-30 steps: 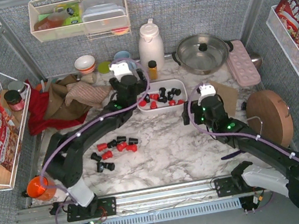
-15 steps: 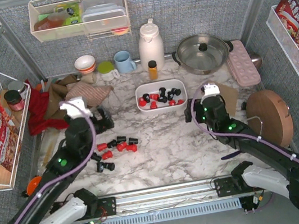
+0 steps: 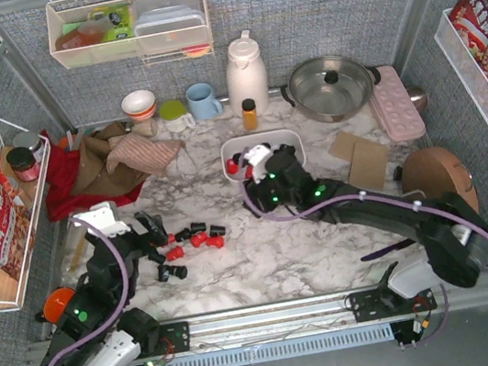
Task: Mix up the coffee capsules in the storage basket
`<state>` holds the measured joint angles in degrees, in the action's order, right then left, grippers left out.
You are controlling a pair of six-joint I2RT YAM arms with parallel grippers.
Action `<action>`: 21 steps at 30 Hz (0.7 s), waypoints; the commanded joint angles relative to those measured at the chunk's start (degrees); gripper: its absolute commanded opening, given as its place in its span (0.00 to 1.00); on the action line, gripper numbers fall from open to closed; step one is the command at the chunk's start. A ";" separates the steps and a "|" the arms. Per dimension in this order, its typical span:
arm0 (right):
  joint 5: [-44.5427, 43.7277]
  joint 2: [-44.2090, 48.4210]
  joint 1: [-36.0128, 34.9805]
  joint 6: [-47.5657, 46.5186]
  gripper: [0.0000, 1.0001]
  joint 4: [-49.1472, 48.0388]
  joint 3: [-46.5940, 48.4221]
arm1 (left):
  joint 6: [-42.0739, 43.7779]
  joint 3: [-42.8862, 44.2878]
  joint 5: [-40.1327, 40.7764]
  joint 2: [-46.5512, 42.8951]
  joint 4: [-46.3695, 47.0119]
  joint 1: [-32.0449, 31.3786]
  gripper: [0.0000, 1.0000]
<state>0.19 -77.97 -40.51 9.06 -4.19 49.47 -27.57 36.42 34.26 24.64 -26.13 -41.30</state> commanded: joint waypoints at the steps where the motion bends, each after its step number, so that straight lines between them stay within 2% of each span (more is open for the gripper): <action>1: 5.11 -7.81 -4.45 -3.96 0.57 0.16 5.42 | -3.48 0.28 6.59 -2.89 -2.88 0.40 0.99; 11: 7.28 -28.29 -10.62 -7.17 0.47 8.52 21.88 | -4.06 -0.06 7.11 -8.05 -3.63 0.39 0.99; 21: 3.79 -35.72 -11.21 -9.00 0.43 12.84 27.11 | -4.04 -0.14 7.36 -8.65 -3.67 0.56 0.99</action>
<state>5.78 -112.66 -51.70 1.34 6.87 75.70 -31.77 36.40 40.99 16.16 -29.74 -40.77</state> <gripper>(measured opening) 0.431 0.993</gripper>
